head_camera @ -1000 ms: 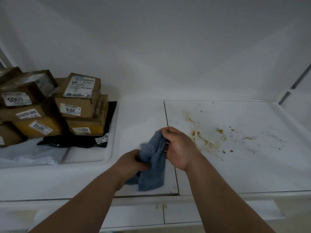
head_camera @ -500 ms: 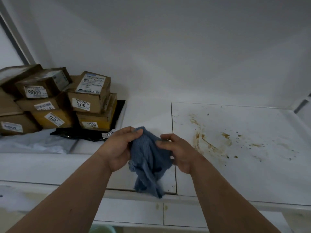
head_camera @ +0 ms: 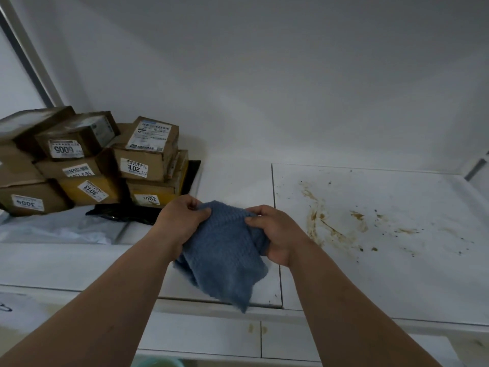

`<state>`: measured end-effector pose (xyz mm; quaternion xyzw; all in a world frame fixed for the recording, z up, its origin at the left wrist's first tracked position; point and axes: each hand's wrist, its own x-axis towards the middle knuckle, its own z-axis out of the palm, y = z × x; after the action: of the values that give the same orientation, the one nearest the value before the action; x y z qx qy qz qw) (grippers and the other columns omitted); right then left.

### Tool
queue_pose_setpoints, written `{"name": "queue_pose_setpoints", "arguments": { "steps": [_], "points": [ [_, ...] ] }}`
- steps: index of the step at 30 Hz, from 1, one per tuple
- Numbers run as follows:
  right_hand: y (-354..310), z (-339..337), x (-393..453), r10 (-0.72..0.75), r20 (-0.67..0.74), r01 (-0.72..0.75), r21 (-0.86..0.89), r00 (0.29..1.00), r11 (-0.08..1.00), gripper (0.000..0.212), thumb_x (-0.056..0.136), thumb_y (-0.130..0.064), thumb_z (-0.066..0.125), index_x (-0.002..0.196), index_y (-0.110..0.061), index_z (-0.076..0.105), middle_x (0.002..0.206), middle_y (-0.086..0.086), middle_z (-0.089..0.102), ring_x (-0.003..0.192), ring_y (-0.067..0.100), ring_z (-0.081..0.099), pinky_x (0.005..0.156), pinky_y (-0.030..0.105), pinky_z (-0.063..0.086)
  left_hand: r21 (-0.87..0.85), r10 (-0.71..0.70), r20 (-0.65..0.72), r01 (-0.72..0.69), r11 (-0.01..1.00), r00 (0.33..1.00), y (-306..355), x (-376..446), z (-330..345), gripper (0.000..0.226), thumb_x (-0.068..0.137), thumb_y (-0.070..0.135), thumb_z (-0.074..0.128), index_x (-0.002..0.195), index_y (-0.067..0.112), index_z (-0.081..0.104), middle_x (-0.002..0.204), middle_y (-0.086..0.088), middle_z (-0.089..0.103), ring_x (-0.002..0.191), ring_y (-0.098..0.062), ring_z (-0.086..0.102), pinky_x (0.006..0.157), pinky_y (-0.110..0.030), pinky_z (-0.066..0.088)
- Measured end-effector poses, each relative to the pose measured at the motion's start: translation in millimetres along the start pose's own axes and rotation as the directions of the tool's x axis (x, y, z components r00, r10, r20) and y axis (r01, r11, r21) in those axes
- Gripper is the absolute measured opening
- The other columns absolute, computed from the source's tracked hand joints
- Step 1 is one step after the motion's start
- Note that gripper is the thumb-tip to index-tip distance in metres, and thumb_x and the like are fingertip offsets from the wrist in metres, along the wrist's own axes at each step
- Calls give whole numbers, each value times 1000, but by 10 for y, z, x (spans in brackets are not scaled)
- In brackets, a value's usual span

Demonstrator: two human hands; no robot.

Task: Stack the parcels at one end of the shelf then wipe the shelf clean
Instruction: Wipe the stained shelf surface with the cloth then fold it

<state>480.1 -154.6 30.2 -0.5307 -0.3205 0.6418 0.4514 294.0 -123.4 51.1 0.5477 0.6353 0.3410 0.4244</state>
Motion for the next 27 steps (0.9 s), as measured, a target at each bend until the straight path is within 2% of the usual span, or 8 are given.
{"name": "queue_pose_setpoints", "arguments": {
  "steps": [3, 5, 7, 9, 11, 14, 23, 27],
  "points": [
    [48, 39, 77, 11, -86, -21, -113, 996, 993, 9, 86, -1, 64, 88, -10, 67, 91, 13, 69, 88, 29, 63, 86, 47, 53, 323, 5, 100, -37, 946, 995, -72, 83, -40, 20, 82, 36, 66, 94, 19, 64, 93, -2, 66, 87, -17, 60, 76, -31, 48],
    [140, 51, 143, -38, -154, -18, -344, 987, 939, 9, 84, -9, 65, 90, -13, 69, 97, 9, 70, 93, 27, 65, 86, 41, 55, 626, -62, 203, -81, 776, 977, -170, 113, 3, 32, 78, 46, 61, 101, 24, 63, 106, -3, 64, 93, -18, 59, 79, -30, 48],
    [284, 55, 199, -137, -189, -31, -688, 972, 725, 21, 83, -22, 65, 103, -21, 69, 114, 0, 63, 107, 22, 59, 92, 36, 52, 829, -39, 241, -185, 528, 970, -363, 126, 114, 49, 75, 49, 58, 121, 32, 55, 130, -1, 48, 117, -23, 48, 95, -36, 44],
    [434, 92, 183, -247, -169, -44, -895, 954, 444, 31, 84, -30, 62, 114, -28, 66, 124, -4, 49, 116, 21, 47, 97, 33, 44, 870, 68, 267, -271, 412, 961, -572, 48, 230, 50, 79, 44, 59, 127, 33, 48, 133, 3, 39, 123, -23, 39, 99, -38, 39],
    [563, 167, 146, -328, -77, 39, -942, 942, 333, 20, 84, -26, 58, 102, -24, 69, 112, -2, 54, 103, 20, 54, 88, 33, 50, 818, 163, 332, -370, 441, 929, -746, -37, 329, 38, 82, 39, 56, 118, 27, 52, 120, 3, 45, 112, -21, 47, 89, -33, 45],
    [744, 289, 131, -234, 106, 178, -933, 966, 311, 19, 86, -19, 55, 87, -13, 73, 88, 3, 71, 79, 20, 65, 75, 36, 56, 791, 127, 367, -381, 478, 921, -838, -84, 368, 33, 81, 40, 53, 110, 25, 57, 112, 3, 49, 105, -20, 55, 84, -33, 51],
    [1102, 300, 473, -220, 335, 360, -929, 916, 84, 54, 79, -42, 31, 102, -21, 75, 111, 4, 66, 111, 28, 52, 97, 43, 44, 802, -20, 396, -335, 495, 918, -807, 87, 397, 43, 82, 34, 60, 124, 21, 59, 135, -3, 38, 116, -21, 47, 97, -35, 46],
    [1065, 264, 556, -265, 346, 350, -936, 900, -33, 53, 87, -49, 37, 135, -36, 55, 160, -7, 24, 147, 23, 15, 121, 46, 8, 810, 39, 361, -334, 482, 932, -826, 138, 451, 48, 86, 28, 56, 132, 17, 46, 142, -5, 32, 121, -25, 40, 95, -40, 46]
  ]
}}
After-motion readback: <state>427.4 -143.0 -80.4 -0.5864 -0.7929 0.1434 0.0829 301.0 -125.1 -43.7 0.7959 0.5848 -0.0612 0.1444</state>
